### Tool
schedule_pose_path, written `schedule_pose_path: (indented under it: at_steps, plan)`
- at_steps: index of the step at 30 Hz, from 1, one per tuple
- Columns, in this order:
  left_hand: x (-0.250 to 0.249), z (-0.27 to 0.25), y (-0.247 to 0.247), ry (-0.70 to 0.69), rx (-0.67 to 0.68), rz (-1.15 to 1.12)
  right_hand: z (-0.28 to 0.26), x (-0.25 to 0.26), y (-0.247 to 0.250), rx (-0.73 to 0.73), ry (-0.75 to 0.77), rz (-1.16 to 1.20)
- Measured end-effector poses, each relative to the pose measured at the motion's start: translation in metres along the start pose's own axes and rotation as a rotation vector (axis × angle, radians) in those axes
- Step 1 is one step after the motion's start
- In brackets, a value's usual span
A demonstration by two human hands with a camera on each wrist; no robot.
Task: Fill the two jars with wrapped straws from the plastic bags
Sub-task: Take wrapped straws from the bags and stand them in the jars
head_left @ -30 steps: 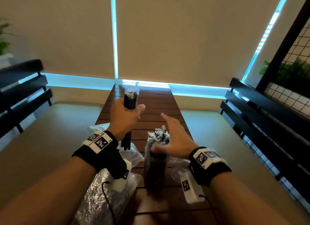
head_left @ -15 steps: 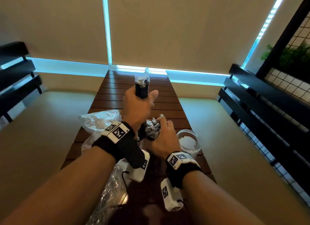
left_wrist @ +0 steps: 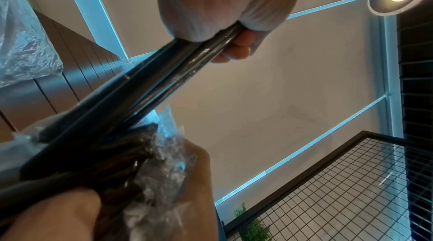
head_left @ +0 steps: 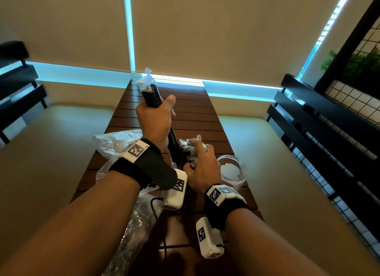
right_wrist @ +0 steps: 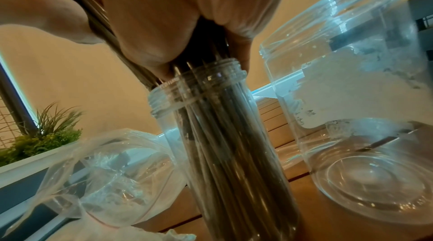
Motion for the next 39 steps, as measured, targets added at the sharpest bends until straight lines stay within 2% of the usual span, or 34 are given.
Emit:
schedule_pose_path:
  at_steps: [8,12,15,21,26,33,39]
  plan:
    - [-0.004,-0.007,-0.001,-0.013,0.006,0.030,0.002,-0.001,-0.002,0.065,0.035,0.118]
    - [0.001,-0.009,0.007,0.094,-0.066,-0.018,0.001,0.002,-0.001,-0.017,0.002,0.070]
    - [0.006,-0.010,0.014,0.111,-0.092,-0.013,-0.001,0.004,-0.005,-0.033,0.012,0.030]
    - [0.008,-0.015,0.007,-0.028,-0.039,0.165,-0.002,0.003,-0.005,-0.039,0.033,-0.026]
    - [0.008,-0.016,0.002,-0.065,-0.008,0.250,-0.001,0.000,-0.006,-0.070,0.051,-0.052]
    - [0.005,-0.011,-0.001,-0.082,-0.003,0.256,-0.002,-0.002,-0.002,0.042,0.070,0.029]
    - [0.010,-0.018,-0.007,-0.222,0.077,0.341,-0.001,-0.004,0.002,0.079,0.048,0.033]
Point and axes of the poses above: each hand's wrist, its own z-axis towards the middle knuckle, its own y-axis out of the back of the hand, x = y × z, the point moved 3 cm from there along z, towards the middle knuckle, and after that the axes turned 8 degrees about z, right-handed, at the moved point
